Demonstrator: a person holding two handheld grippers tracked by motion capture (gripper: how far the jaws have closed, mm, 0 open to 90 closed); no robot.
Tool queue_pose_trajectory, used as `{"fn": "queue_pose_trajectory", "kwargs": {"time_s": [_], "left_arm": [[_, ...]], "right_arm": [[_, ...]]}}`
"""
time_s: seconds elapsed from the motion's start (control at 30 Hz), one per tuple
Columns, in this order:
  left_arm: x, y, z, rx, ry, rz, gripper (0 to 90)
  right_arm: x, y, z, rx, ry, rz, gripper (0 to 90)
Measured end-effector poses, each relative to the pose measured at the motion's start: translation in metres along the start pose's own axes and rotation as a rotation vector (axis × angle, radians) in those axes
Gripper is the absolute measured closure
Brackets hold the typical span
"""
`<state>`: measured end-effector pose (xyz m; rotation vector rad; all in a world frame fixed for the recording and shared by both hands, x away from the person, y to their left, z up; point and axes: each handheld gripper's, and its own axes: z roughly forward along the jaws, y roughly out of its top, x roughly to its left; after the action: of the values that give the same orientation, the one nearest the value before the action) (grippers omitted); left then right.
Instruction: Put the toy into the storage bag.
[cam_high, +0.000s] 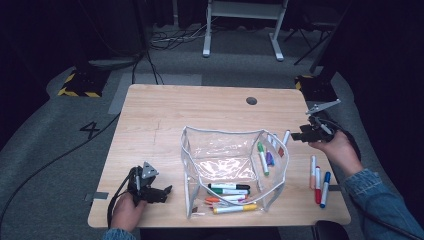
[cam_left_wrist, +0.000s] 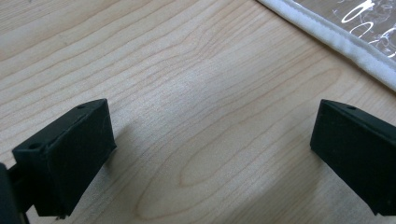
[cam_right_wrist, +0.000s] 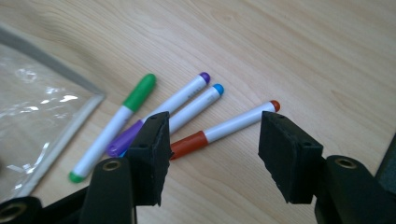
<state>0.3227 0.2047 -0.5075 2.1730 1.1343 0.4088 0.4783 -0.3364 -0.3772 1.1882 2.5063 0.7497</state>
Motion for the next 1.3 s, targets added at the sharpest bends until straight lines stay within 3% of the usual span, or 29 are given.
{"fn": "queue_pose_trajectory", "kwargs": {"time_s": [0.27,0.57,0.6,0.7,0.9,1.07,1.2,1.3], "left_arm": [[0.0,0.0,0.0,0.0,0.0,0.0,0.0],[0.0,0.0,0.0,0.0,0.0,0.0,0.0],[0.0,0.0,0.0,0.0,0.0,0.0,0.0],[0.0,0.0,0.0,0.0,0.0,0.0,0.0],[0.0,0.0,0.0,0.0,0.0,0.0,0.0],[0.0,0.0,0.0,0.0,0.0,0.0,0.0],[0.0,0.0,0.0,0.0,0.0,0.0,0.0],[0.0,0.0,0.0,0.0,0.0,0.0,0.0]], "right_arm": [[-0.016,-0.008,0.053,0.054,-0.009,0.133,43.6],[-0.02,-0.013,0.087,0.136,-0.039,0.177,43.3],[-0.021,-0.014,0.088,0.136,-0.038,0.196,45.1],[-0.024,-0.018,0.091,0.172,-0.049,0.197,49.7],[-0.029,-0.024,0.09,0.205,-0.076,0.2,75.7],[-0.031,-0.025,0.089,0.223,-0.071,0.213,76.5],[-0.031,-0.026,0.081,0.206,-0.05,0.222,76.6],[-0.031,-0.023,0.068,0.168,-0.03,0.199,76.6]]}}
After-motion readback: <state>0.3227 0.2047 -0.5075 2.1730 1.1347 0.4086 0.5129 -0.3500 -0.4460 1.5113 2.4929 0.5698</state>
